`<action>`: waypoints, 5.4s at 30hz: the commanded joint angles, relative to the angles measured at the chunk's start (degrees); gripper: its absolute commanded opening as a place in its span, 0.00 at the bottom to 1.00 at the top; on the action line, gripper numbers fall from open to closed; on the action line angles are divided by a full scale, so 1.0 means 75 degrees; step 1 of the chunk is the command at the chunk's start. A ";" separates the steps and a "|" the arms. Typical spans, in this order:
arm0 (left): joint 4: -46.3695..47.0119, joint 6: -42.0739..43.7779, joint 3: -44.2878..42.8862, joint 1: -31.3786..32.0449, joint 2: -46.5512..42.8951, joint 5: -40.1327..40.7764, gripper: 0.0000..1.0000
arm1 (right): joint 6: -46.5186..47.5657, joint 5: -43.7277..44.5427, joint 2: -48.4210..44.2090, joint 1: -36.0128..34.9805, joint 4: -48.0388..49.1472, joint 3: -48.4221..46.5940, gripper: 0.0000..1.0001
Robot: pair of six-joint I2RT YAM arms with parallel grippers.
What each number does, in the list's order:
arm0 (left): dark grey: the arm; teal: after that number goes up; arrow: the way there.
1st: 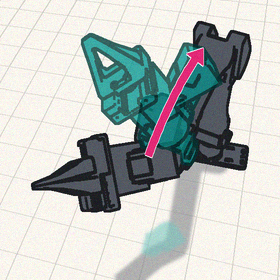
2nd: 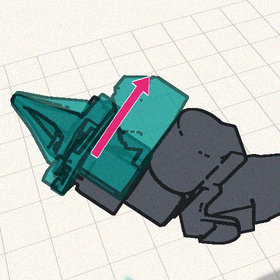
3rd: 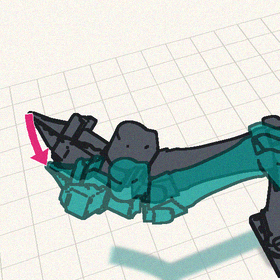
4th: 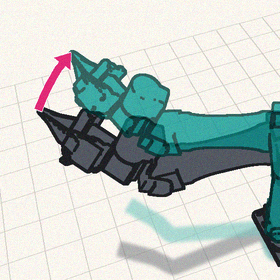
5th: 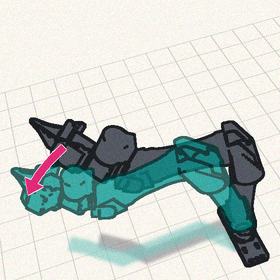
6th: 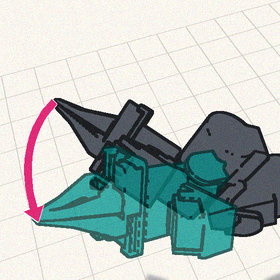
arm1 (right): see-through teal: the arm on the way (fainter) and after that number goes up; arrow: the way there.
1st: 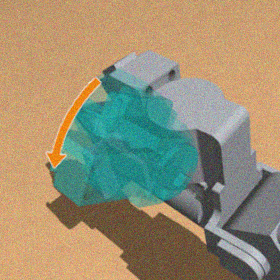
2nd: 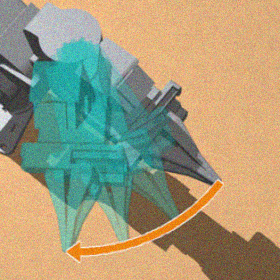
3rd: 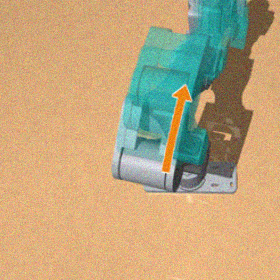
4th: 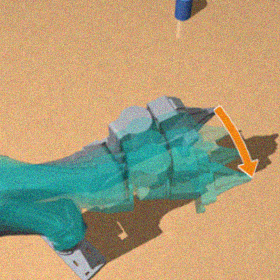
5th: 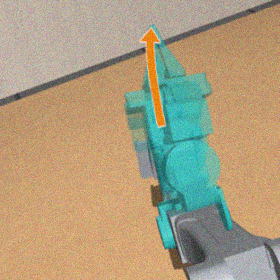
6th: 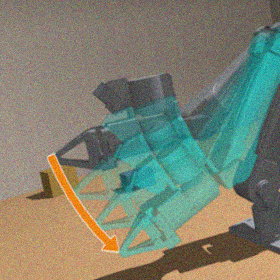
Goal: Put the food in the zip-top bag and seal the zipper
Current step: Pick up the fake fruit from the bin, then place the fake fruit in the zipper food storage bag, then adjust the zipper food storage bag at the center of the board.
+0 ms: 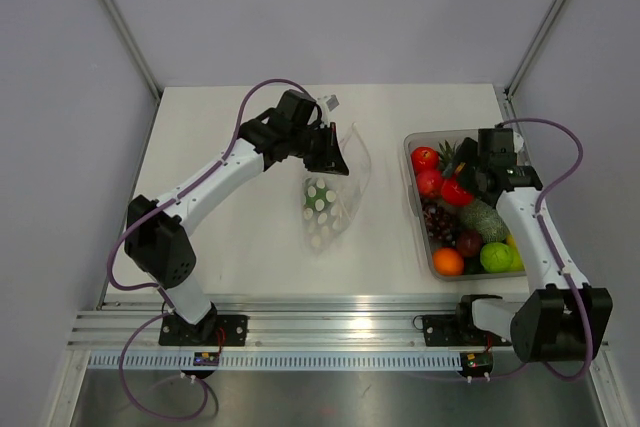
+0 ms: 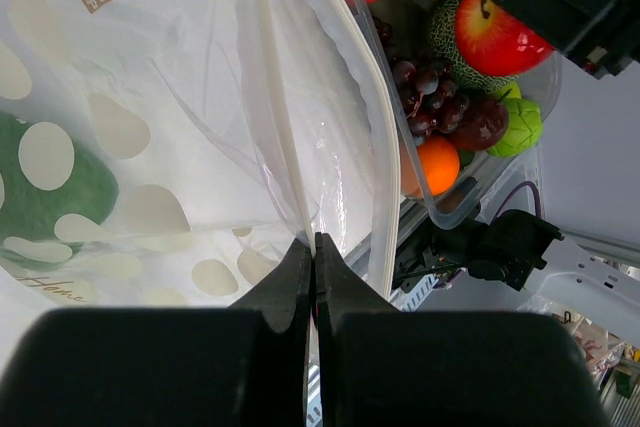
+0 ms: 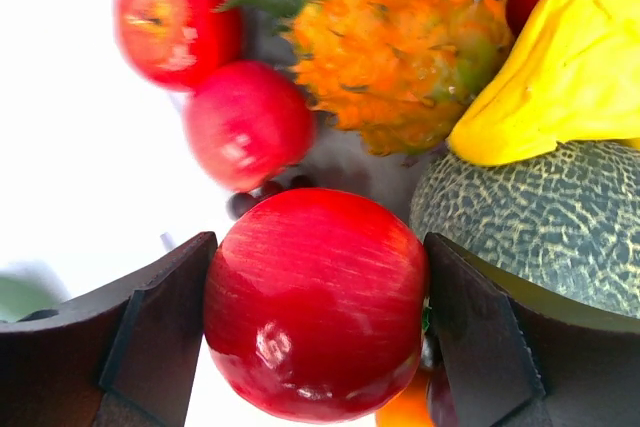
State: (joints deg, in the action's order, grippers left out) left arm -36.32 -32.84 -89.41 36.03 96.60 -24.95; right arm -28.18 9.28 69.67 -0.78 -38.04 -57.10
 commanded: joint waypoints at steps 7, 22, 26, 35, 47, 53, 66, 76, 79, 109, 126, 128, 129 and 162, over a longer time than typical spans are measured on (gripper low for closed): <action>0.0190 0.0101 -0.0360 0.0059 -0.0071 0.0045 0.00 | -0.0085 -0.1541 -0.0957 -0.0142 -0.0518 -0.1771 0.67; 0.0096 0.0183 -0.0360 0.0059 -0.0141 -0.0095 0.00 | -0.1023 -0.0968 0.1068 -0.3938 0.0325 -0.3659 0.66; 0.0166 0.0172 -0.0314 0.0059 -0.0153 -0.0177 0.00 | -0.1163 -0.1061 0.1491 -0.4232 0.0513 -0.3719 0.66; 0.0225 0.0148 -0.0360 0.0059 -0.0200 -0.0294 0.00 | -0.1305 -0.0711 0.2125 -0.4279 0.0561 -0.3145 0.66; 0.0342 0.0090 -0.0501 0.0047 -0.0282 -0.0494 0.00 | -0.1281 -0.0510 0.2465 -0.4279 0.0549 -0.2945 0.92; 0.0377 0.0055 -0.0525 0.0059 -0.0247 -0.0517 0.00 | -0.1246 -0.0499 0.2324 -0.4279 0.0479 -0.2992 0.99; 0.0436 0.0031 -0.0524 0.0047 -0.0223 -0.0541 0.00 | -0.1141 -0.0253 0.1797 -0.4279 0.0057 -0.3168 0.99; 0.0389 0.0078 -0.0571 0.0024 -0.0282 -0.0529 0.00 | -0.1047 0.0145 0.1282 -0.4279 -0.0213 -0.3144 0.99; 0.0389 0.0066 -0.0571 0.0024 -0.0305 -0.0517 0.00 | -0.0930 0.0462 0.1094 -0.4268 -0.0342 -0.3086 0.98; -0.1231 0.0524 -0.1722 -0.0140 -0.0365 0.0808 0.00 | -0.0648 -0.0768 0.1093 -0.4268 -0.0284 -0.3123 0.00; -0.0643 0.0465 -0.1463 0.0001 -0.1032 0.0654 0.00 | -0.0601 -0.1143 0.0590 -0.4279 -0.0448 -0.3649 0.00; -0.0526 0.0418 -0.1019 0.0001 -0.0845 0.0713 0.00 | -0.0648 -0.1073 0.0531 -0.4268 -0.0238 -0.3241 0.00; -0.0293 0.0371 -0.0820 0.0012 -0.0740 0.0679 0.00 | -0.0718 -0.1061 0.0554 -0.4279 -0.0178 -0.3064 0.00; -0.0267 0.0160 -0.0605 0.0493 0.0024 0.0350 0.00 | -0.0813 -0.0698 0.0427 -0.4279 -0.0107 -0.2052 0.00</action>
State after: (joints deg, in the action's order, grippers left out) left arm -38.59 -32.40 -89.08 38.92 102.50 -21.37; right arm -34.52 2.46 77.62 -32.53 -39.68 -68.12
